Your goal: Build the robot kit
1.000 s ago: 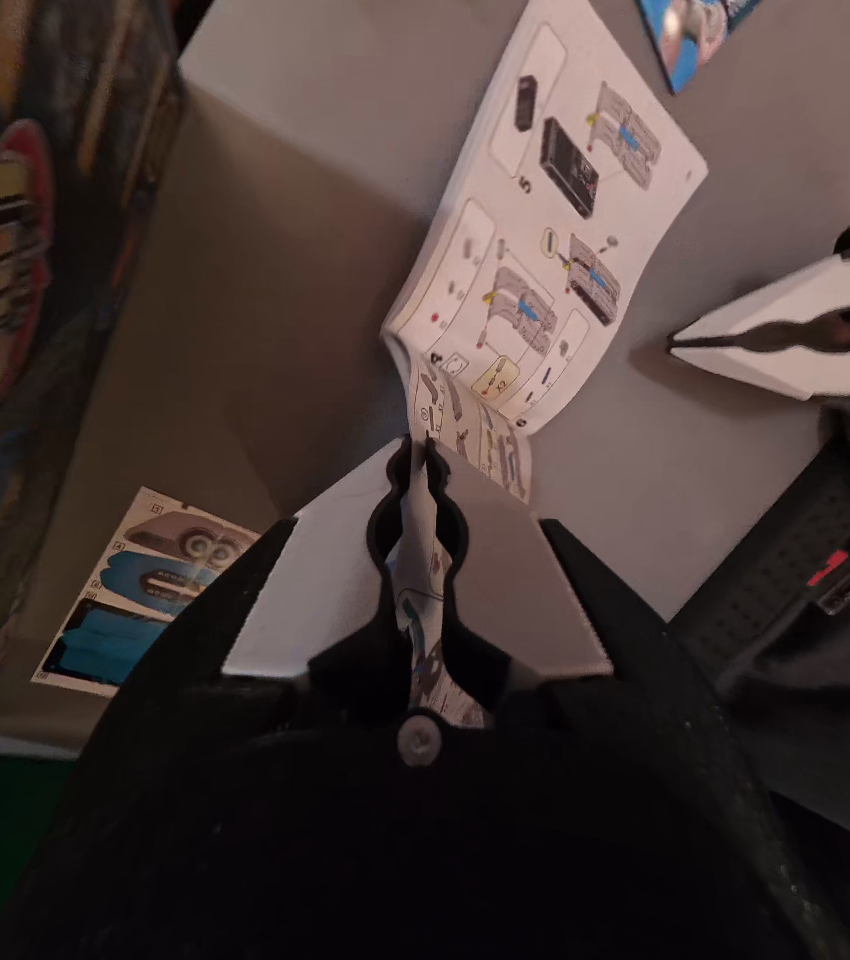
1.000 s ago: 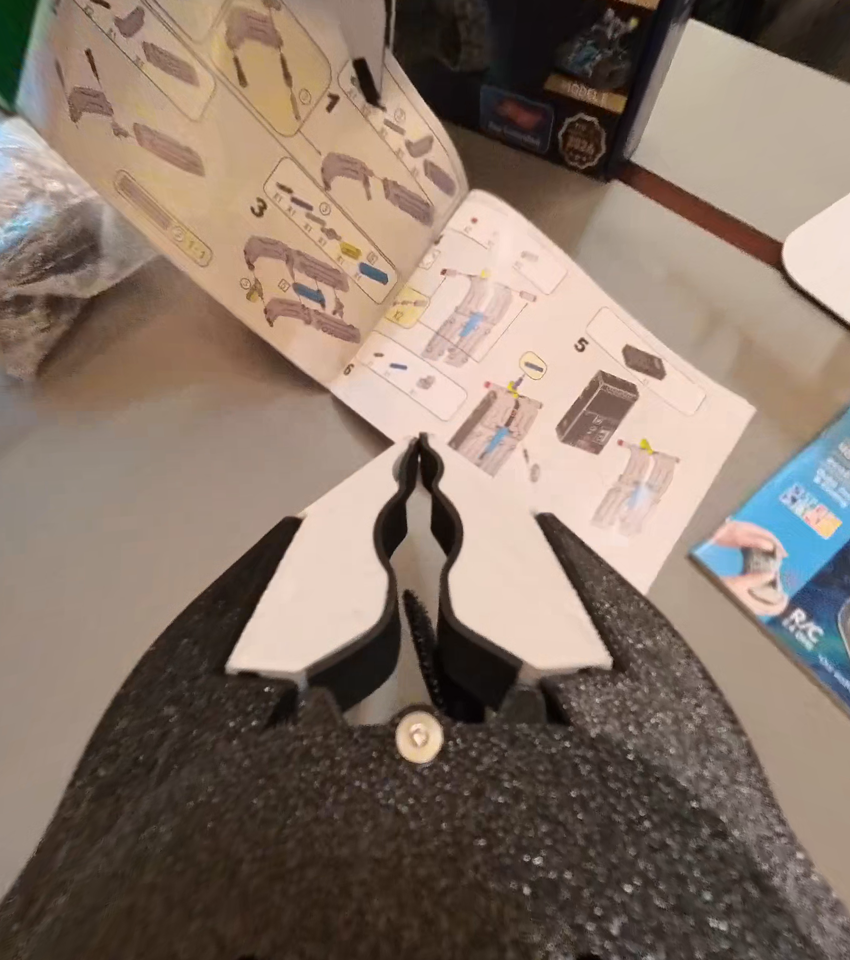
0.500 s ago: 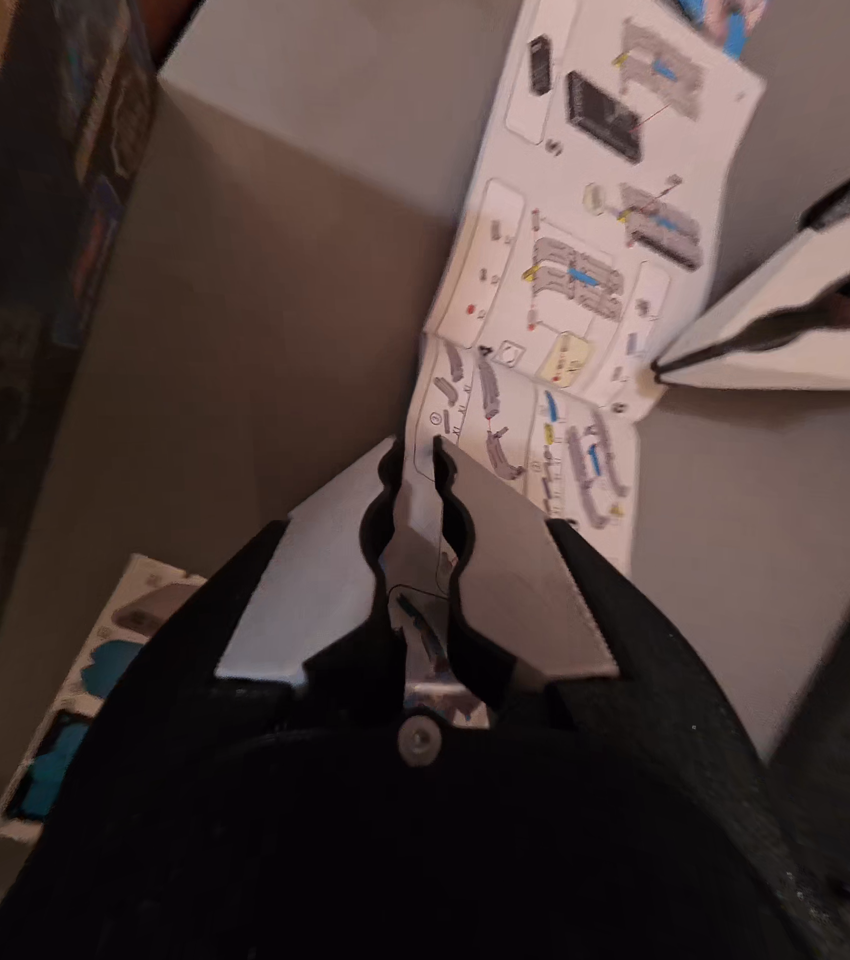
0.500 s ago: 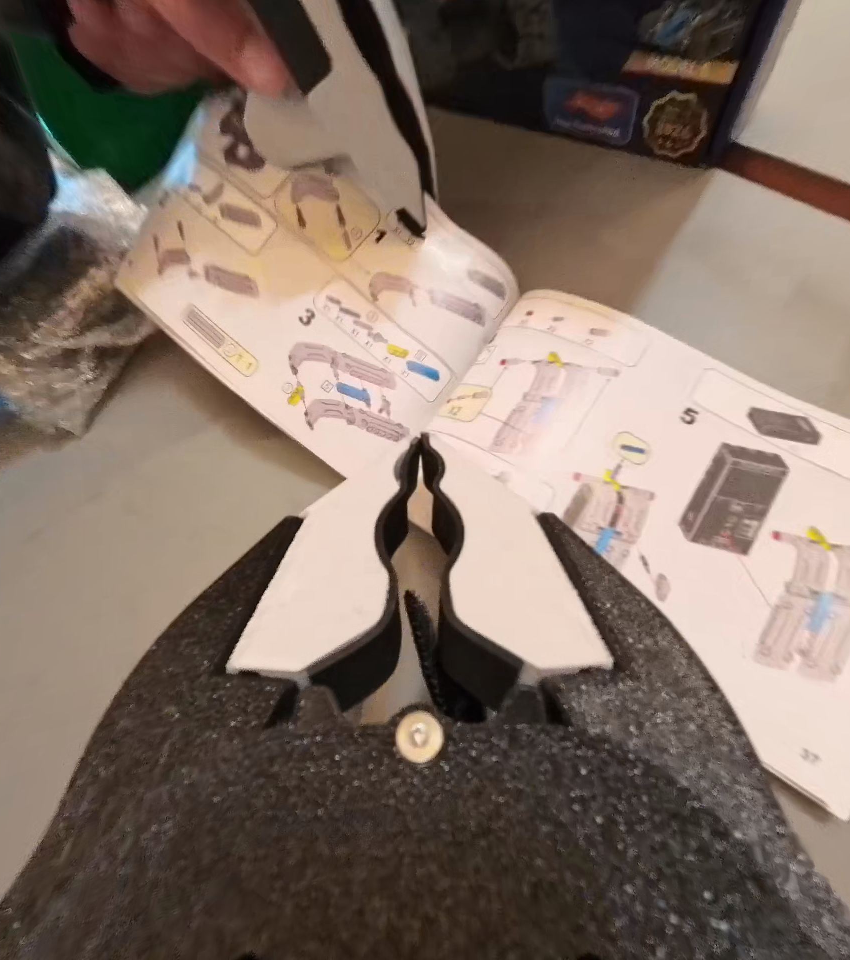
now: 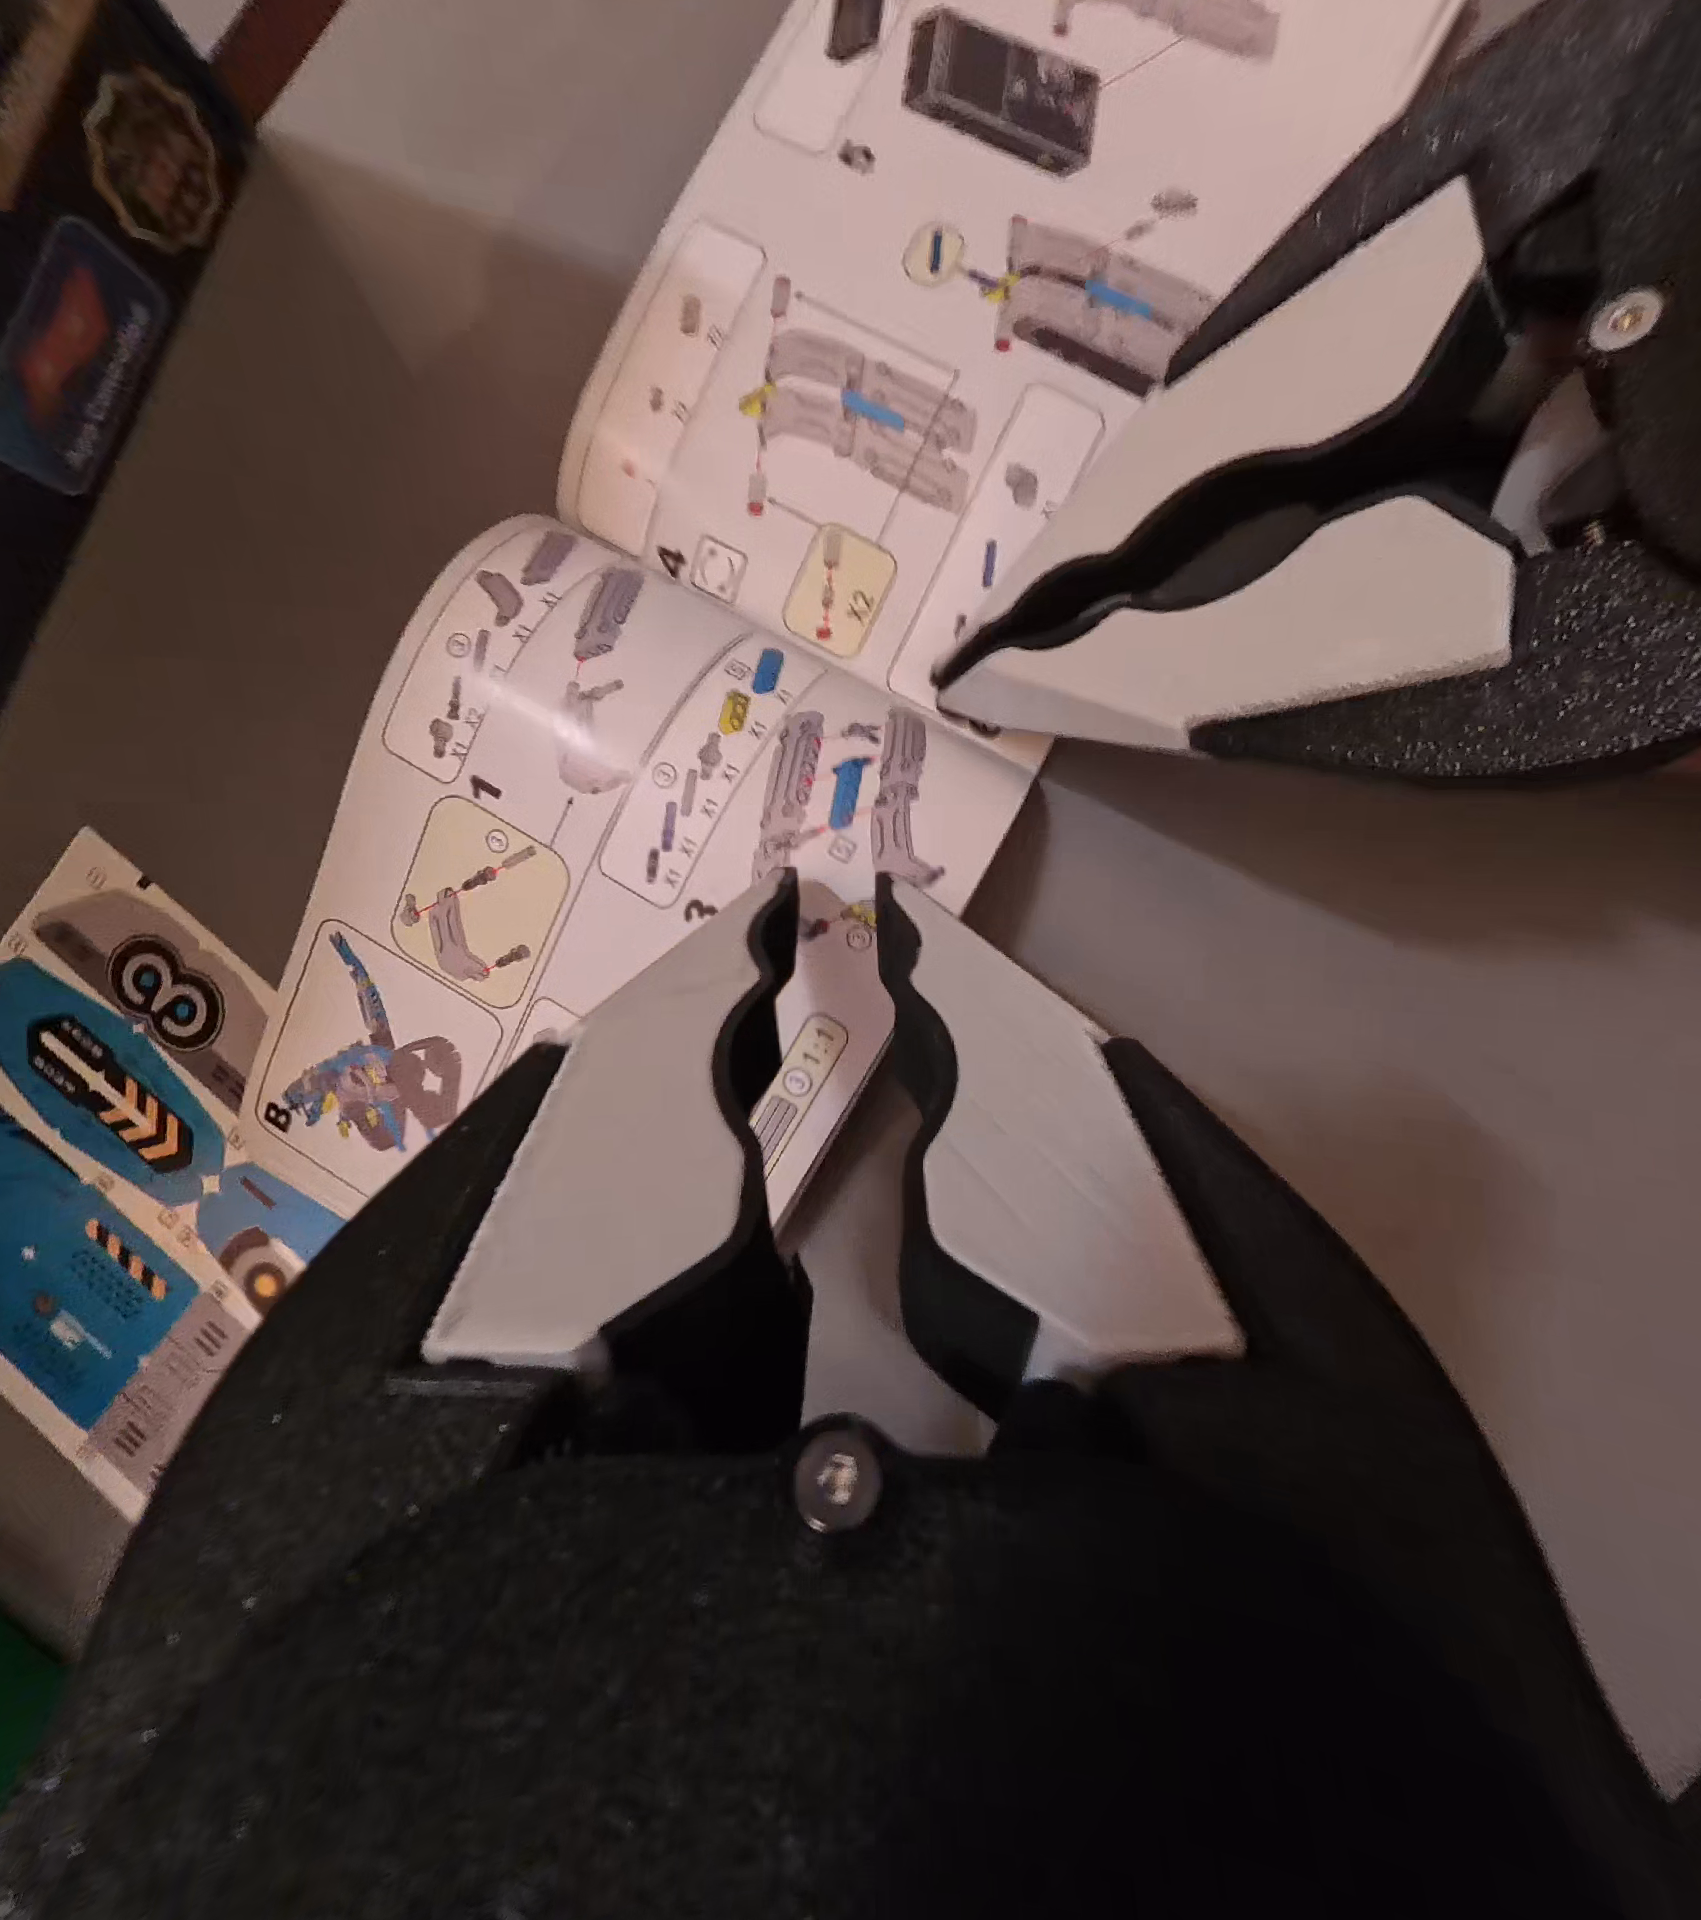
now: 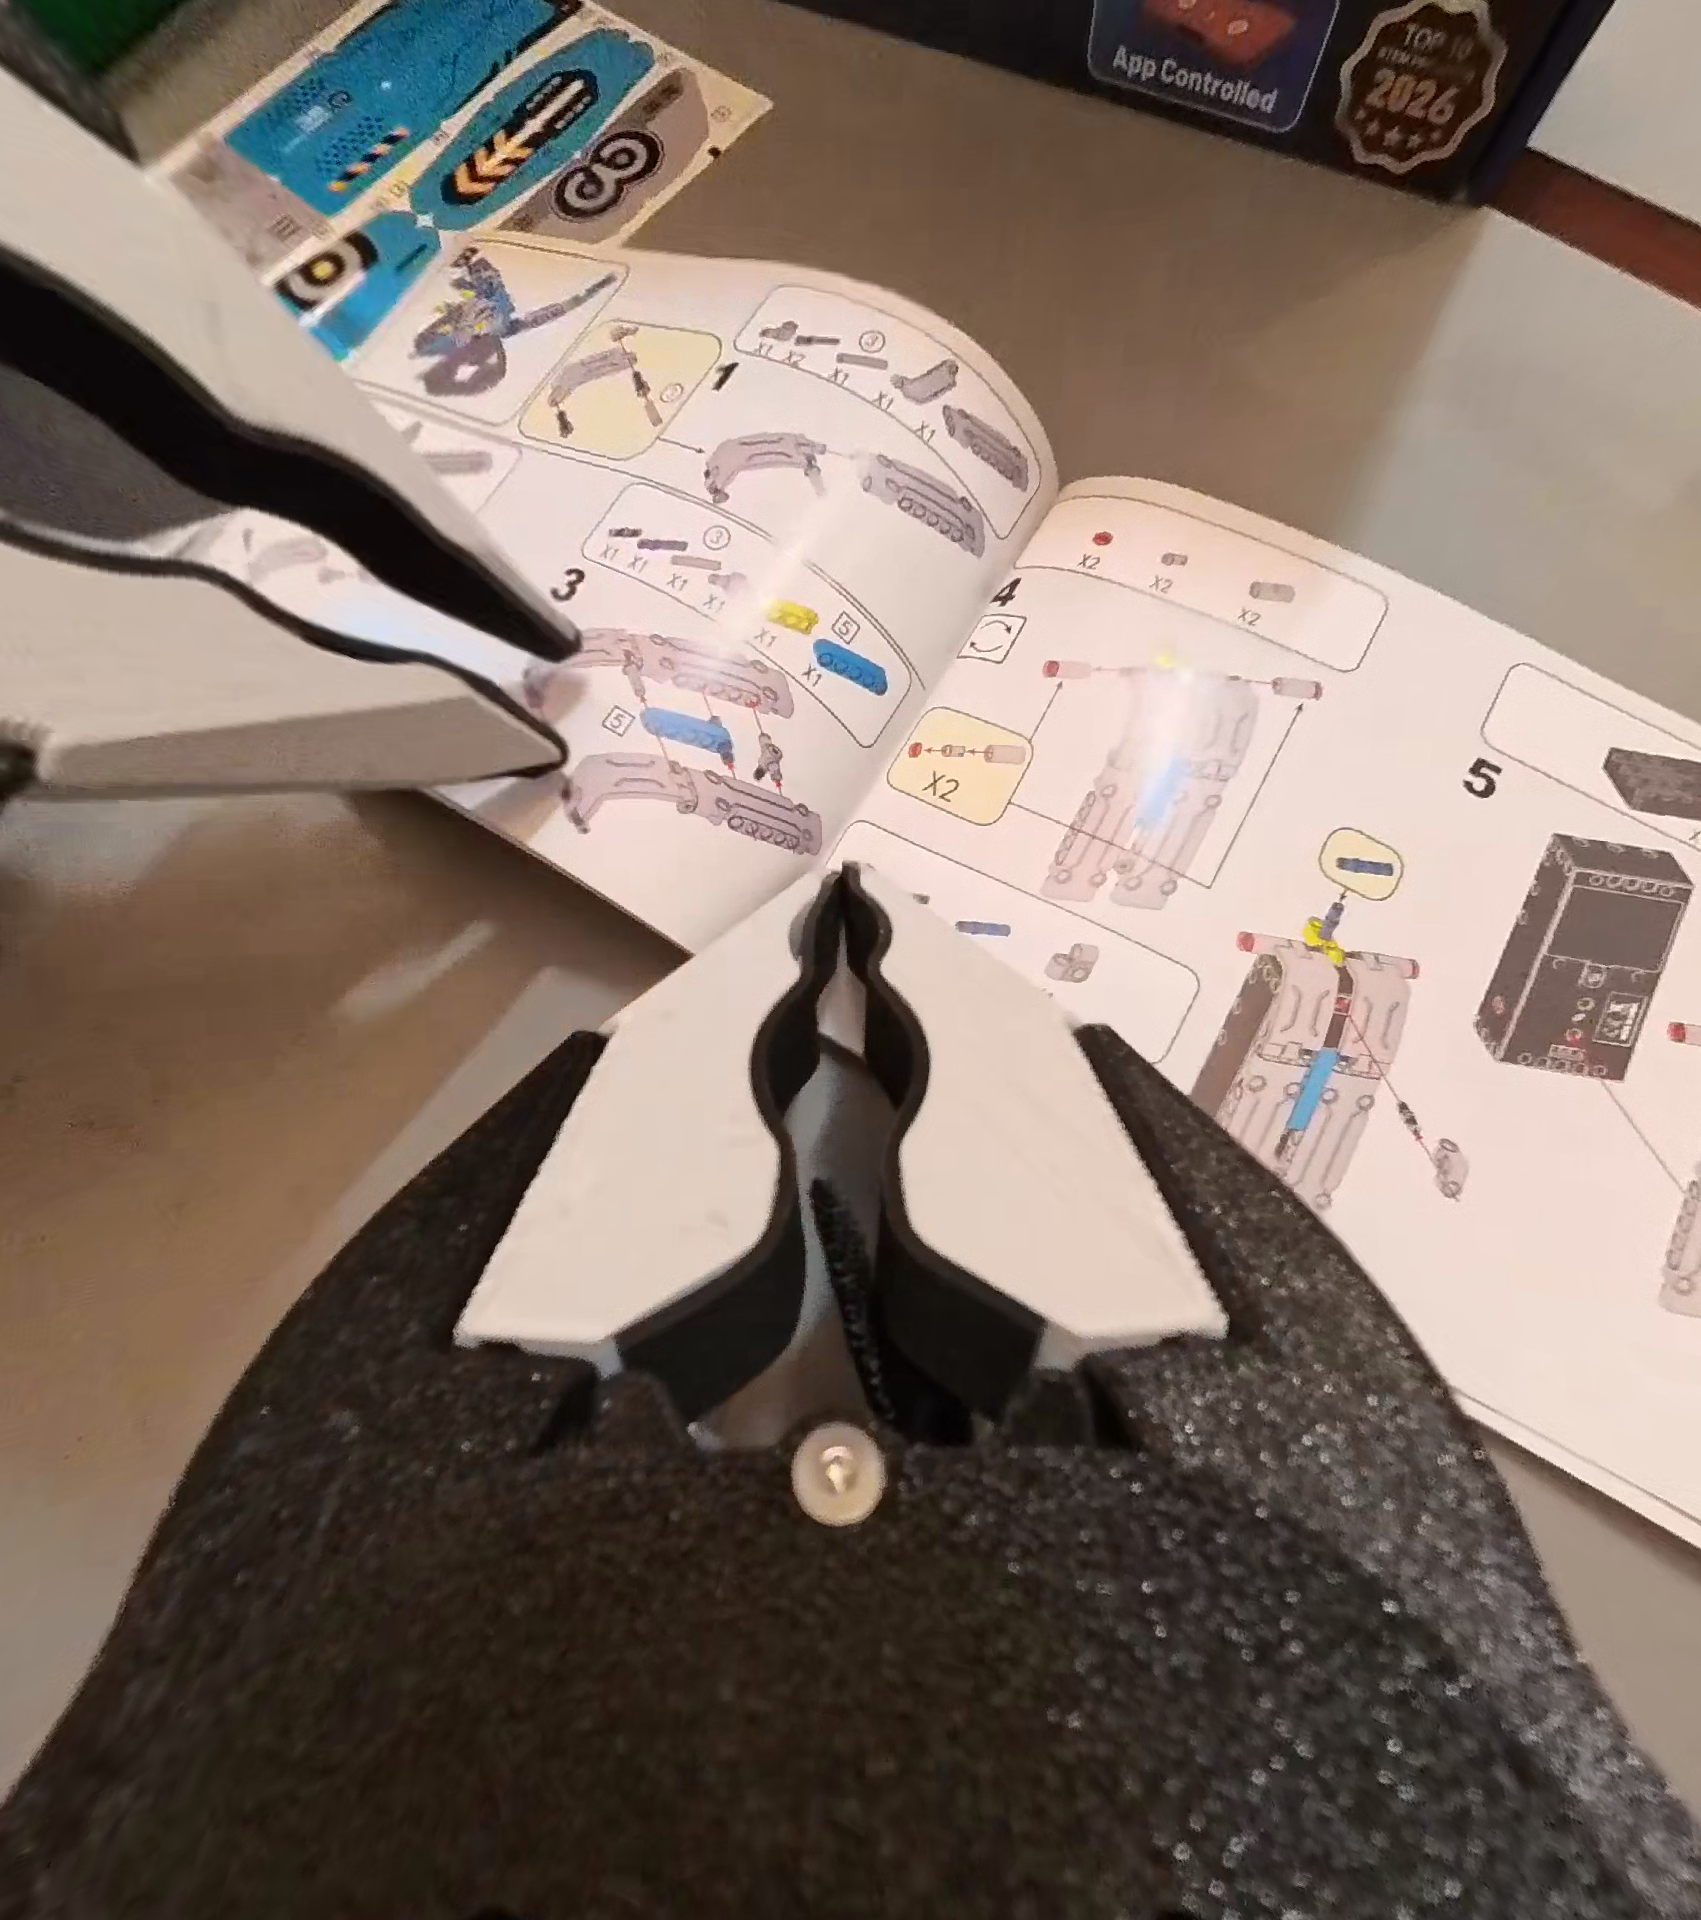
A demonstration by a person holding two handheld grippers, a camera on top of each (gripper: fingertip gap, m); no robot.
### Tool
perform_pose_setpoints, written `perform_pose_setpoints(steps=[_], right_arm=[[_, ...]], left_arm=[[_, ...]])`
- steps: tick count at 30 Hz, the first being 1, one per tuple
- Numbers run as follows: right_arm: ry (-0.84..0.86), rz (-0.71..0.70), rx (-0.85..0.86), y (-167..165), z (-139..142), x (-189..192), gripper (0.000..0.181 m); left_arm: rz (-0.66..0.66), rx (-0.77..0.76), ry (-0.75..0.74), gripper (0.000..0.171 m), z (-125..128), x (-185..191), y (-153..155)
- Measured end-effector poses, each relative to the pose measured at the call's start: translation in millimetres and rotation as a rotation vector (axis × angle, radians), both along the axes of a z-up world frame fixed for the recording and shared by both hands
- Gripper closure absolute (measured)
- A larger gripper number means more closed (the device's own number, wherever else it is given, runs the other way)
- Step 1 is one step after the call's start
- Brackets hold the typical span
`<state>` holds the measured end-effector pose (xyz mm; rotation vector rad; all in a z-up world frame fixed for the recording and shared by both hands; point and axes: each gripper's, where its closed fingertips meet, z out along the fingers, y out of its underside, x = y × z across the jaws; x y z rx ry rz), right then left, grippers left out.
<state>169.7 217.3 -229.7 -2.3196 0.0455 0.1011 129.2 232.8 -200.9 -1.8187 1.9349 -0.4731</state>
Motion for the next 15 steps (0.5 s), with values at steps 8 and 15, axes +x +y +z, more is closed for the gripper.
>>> perform_pose_setpoints(steps=[8,15], right_arm=[[0.112,0.039,0.005,-22,0,-21,0.181],[0.108,0.049,0.009,-26,0,-25,0.181]], left_arm=[[-0.084,-0.204,0.19,0.091,8,9,38],[-0.193,-0.498,0.421,0.101,1,33,28]])
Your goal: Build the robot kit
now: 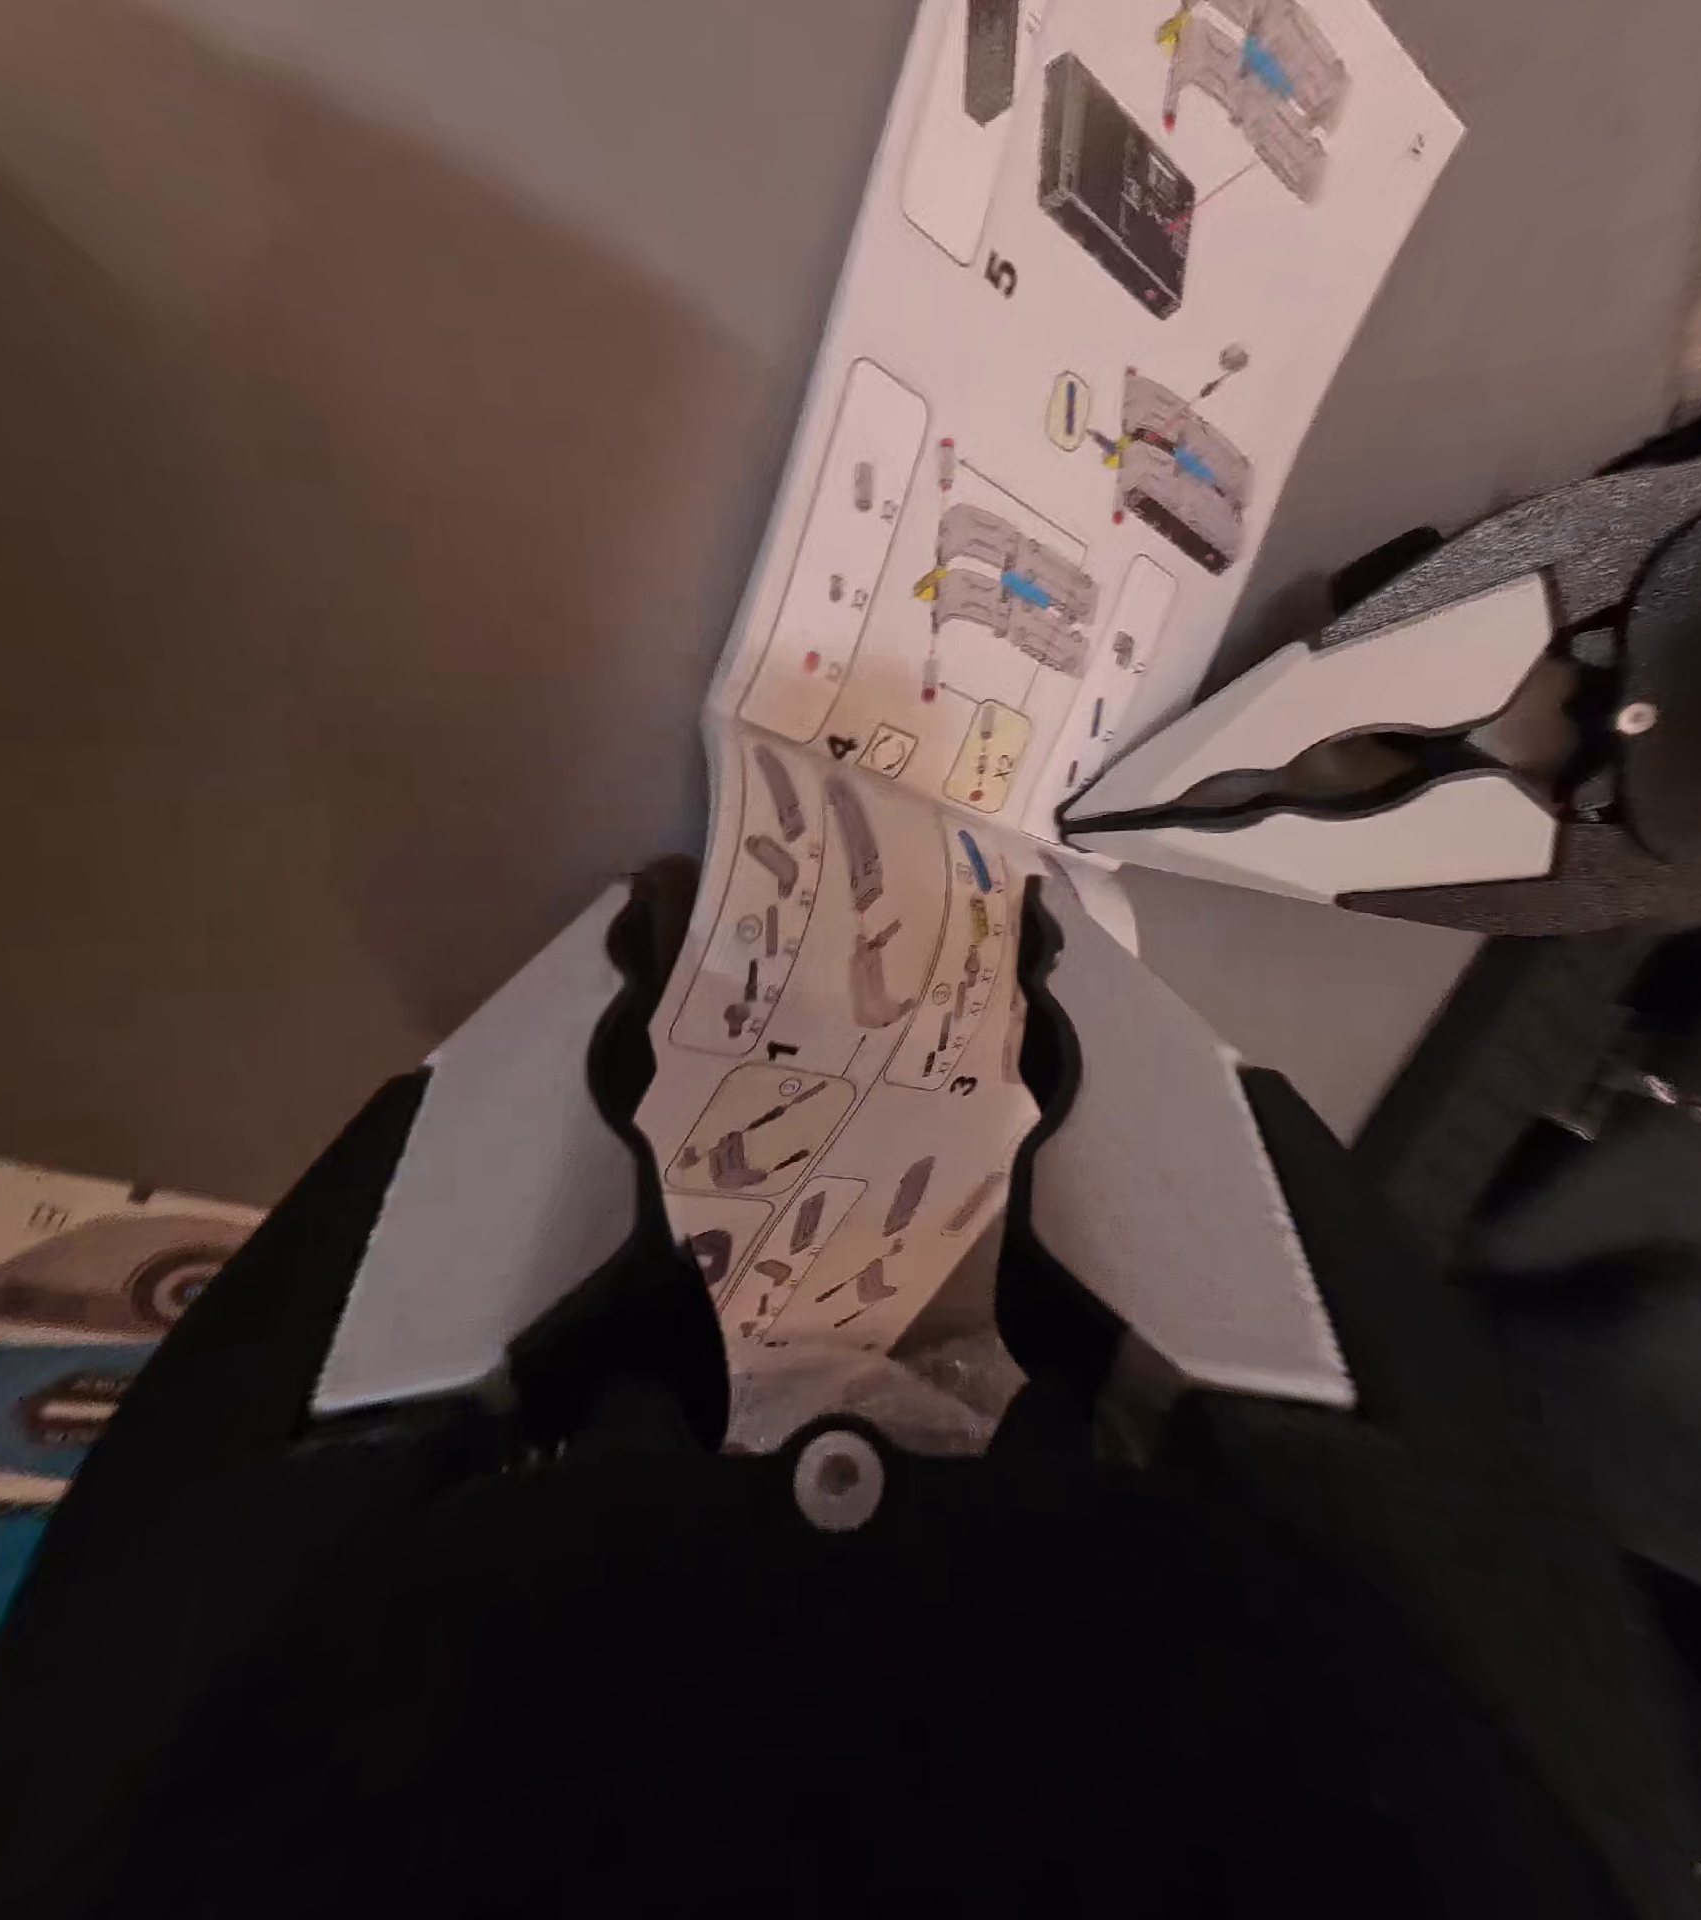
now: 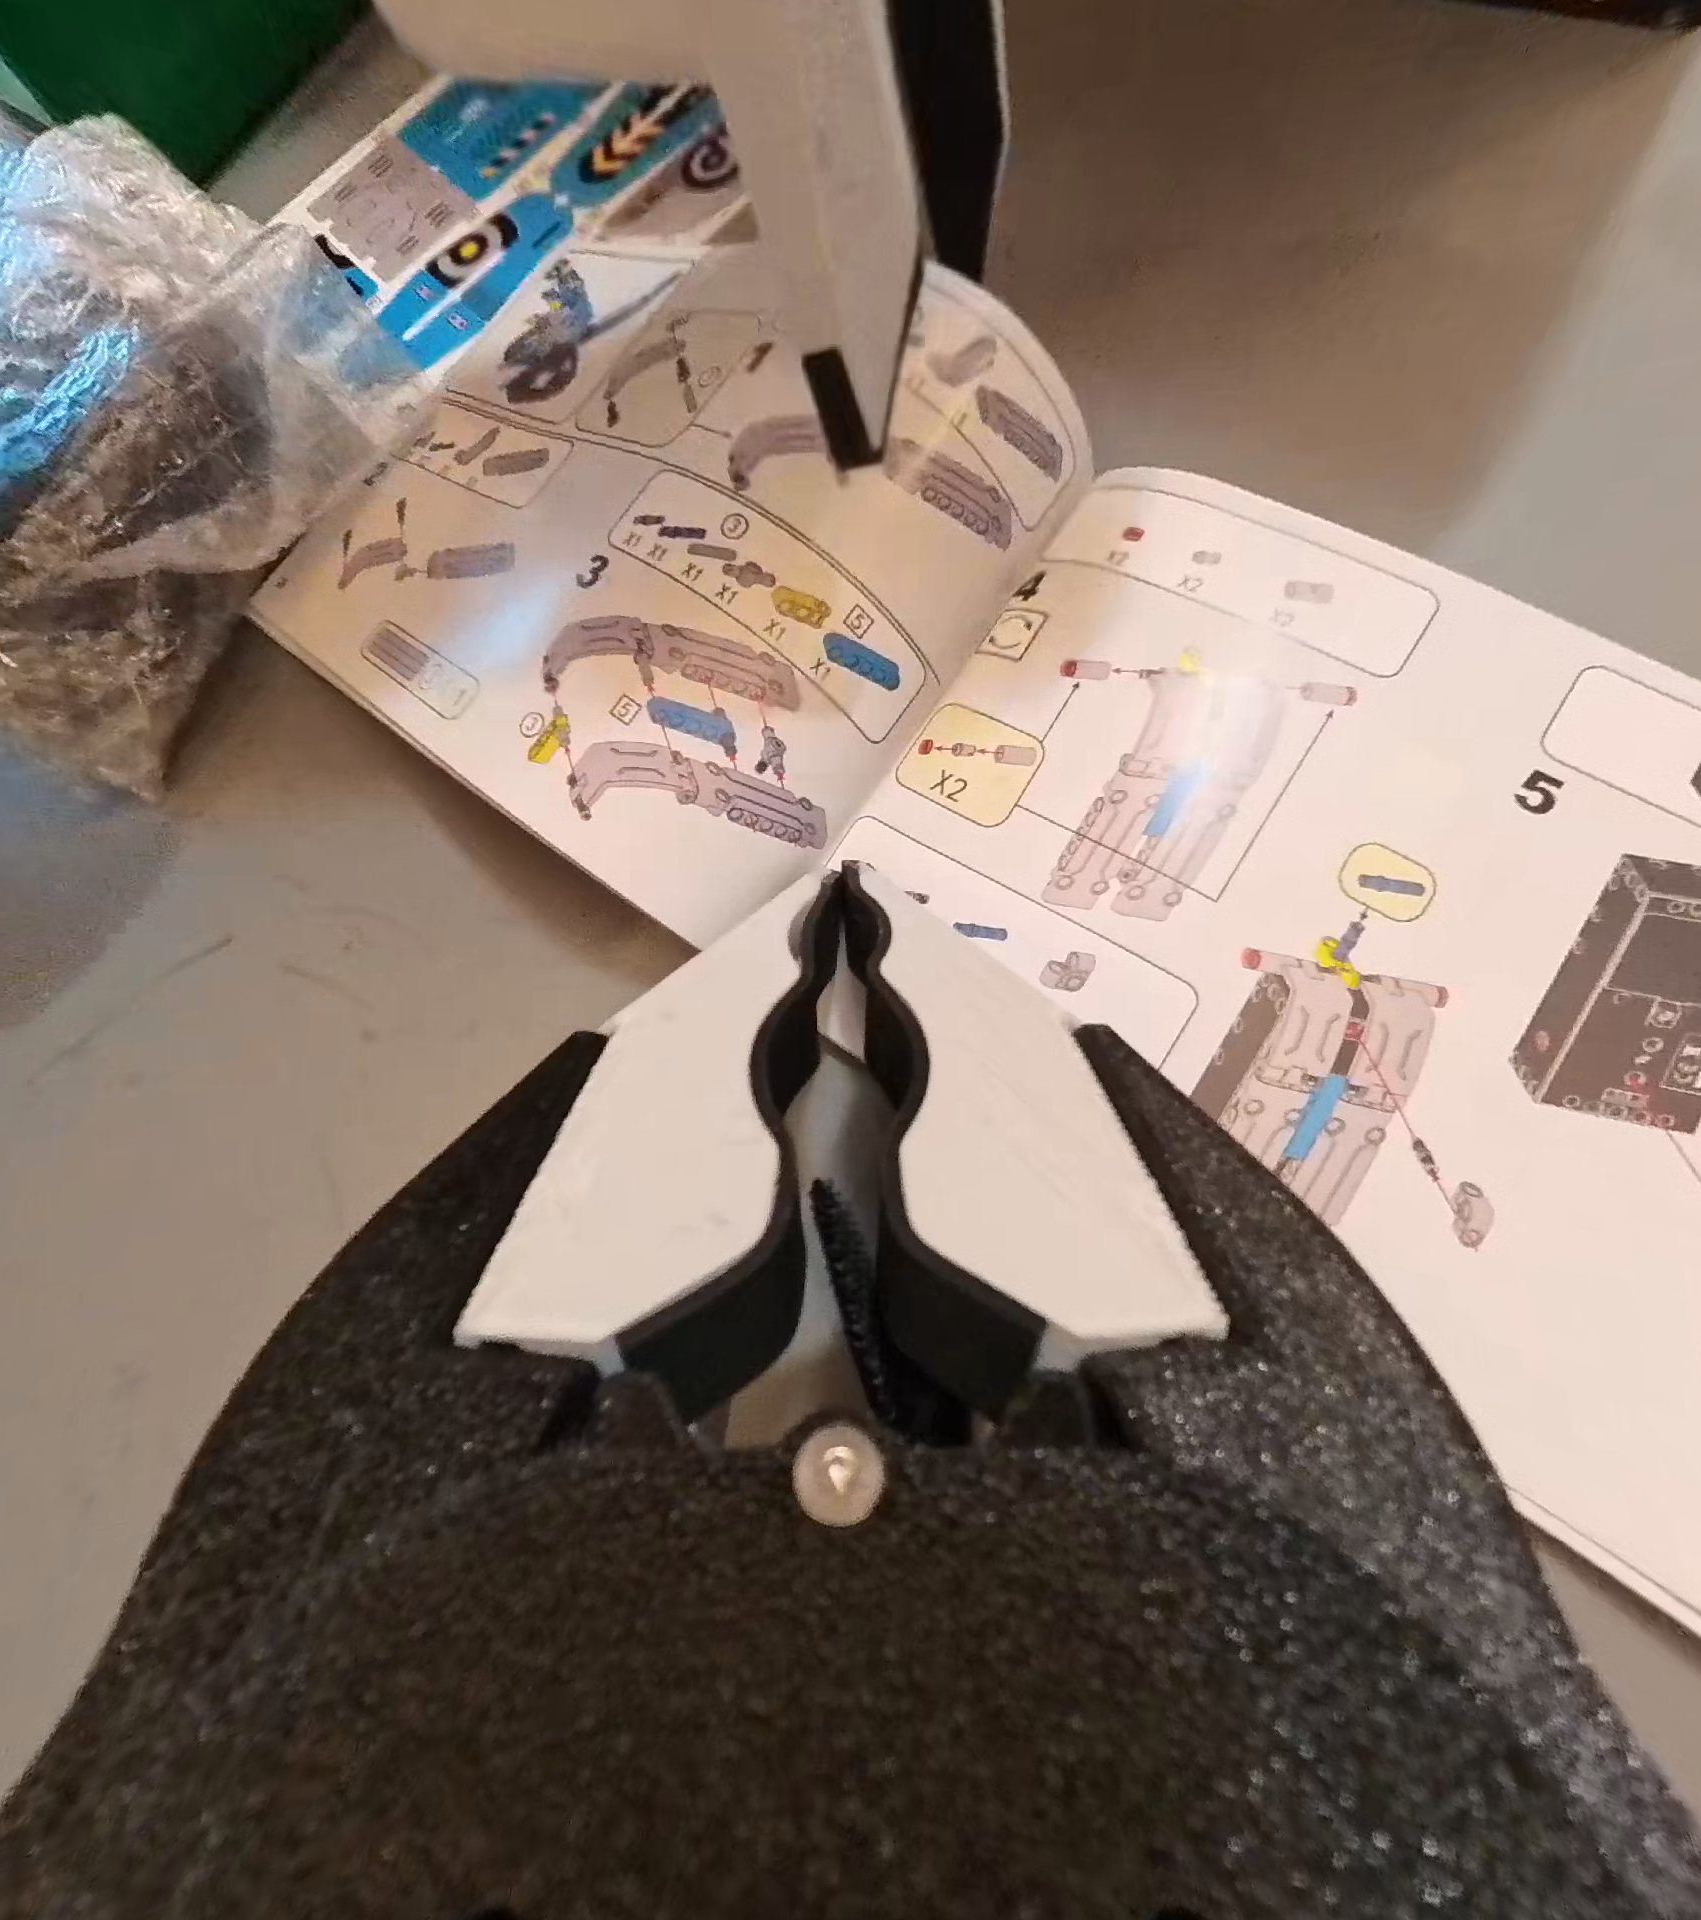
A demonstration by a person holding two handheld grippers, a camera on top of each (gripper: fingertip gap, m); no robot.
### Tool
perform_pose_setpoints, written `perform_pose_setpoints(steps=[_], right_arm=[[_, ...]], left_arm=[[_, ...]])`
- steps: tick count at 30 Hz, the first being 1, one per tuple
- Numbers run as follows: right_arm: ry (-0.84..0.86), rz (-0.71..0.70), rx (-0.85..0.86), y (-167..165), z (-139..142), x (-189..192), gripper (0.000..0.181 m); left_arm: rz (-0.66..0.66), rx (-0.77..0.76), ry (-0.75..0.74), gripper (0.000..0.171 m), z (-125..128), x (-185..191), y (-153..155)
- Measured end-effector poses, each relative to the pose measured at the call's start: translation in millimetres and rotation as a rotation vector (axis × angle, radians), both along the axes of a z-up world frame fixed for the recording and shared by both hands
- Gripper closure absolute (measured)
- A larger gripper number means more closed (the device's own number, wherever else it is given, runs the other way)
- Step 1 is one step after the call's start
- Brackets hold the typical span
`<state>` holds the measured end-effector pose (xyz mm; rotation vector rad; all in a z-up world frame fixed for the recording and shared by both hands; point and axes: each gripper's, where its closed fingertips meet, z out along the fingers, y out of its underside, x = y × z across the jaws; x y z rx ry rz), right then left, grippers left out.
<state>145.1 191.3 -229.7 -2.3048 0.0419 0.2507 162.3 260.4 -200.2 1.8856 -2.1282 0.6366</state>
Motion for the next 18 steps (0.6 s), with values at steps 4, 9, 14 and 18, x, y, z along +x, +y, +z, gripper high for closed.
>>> perform_pose_setpoints(steps=[4,9,14,18], right_arm=[[0.047,0.013,0.007,-5,0,-5,0.181],[0.04,0.027,-0.007,-7,0,-11,0.181],[0.041,0.023,0.019,-7,3,-11,0.181],[0.036,0.041,0.085,-10,16,-10,0.179]], left_arm=[[-0.09,0.038,0.174,0.104,-20,-5,2],[-0.197,0.034,0.265,0.13,-15,-25,-7],[-0.209,0.064,0.143,0.144,5,-16,-13],[-0.26,0.136,-0.088,0.162,50,-1,-35]])
